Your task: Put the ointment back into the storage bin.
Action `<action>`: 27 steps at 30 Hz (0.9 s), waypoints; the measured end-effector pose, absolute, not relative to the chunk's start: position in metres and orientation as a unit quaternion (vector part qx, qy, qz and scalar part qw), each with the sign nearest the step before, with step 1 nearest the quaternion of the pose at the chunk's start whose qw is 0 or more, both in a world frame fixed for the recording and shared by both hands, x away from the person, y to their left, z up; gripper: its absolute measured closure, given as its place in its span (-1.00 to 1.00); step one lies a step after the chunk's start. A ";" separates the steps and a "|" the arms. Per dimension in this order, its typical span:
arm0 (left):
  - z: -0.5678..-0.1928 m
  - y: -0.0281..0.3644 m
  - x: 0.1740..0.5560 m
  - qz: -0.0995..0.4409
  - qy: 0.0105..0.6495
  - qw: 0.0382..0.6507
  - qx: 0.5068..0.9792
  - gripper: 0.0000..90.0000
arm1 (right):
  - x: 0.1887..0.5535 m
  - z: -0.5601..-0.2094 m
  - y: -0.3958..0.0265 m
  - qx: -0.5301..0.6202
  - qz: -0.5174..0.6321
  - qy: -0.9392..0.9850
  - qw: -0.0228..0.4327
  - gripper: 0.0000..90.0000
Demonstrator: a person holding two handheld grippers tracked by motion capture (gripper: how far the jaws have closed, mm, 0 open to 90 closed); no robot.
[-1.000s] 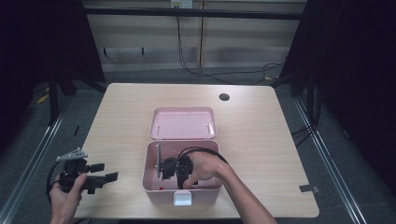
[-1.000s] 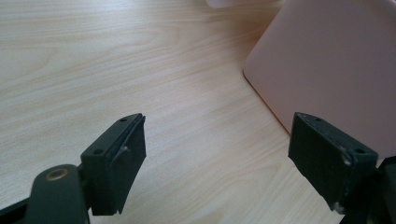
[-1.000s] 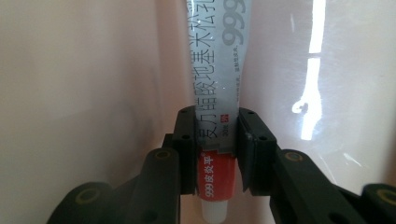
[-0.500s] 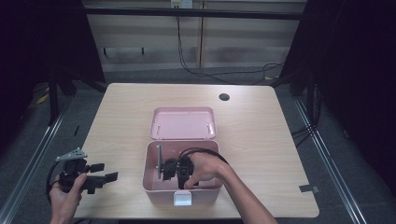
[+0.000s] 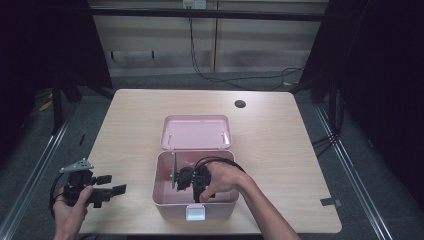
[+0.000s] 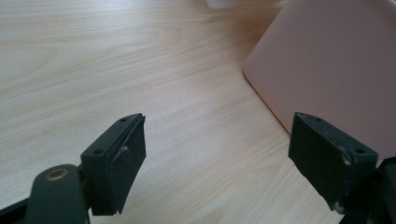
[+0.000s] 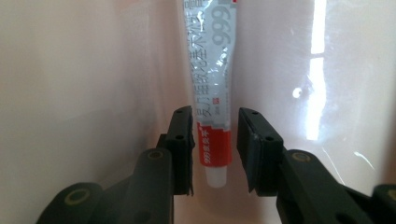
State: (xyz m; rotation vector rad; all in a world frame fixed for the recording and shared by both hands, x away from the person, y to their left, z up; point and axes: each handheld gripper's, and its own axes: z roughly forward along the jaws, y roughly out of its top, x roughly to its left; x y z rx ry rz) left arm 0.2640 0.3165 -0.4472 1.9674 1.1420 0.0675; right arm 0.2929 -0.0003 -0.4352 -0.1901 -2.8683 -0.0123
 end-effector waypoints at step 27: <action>-0.447 0.317 0.264 0.028 0.457 0.419 0.784 -0.58 | 0.299 -0.391 -0.038 -0.151 -0.053 -0.982 0.098 0.28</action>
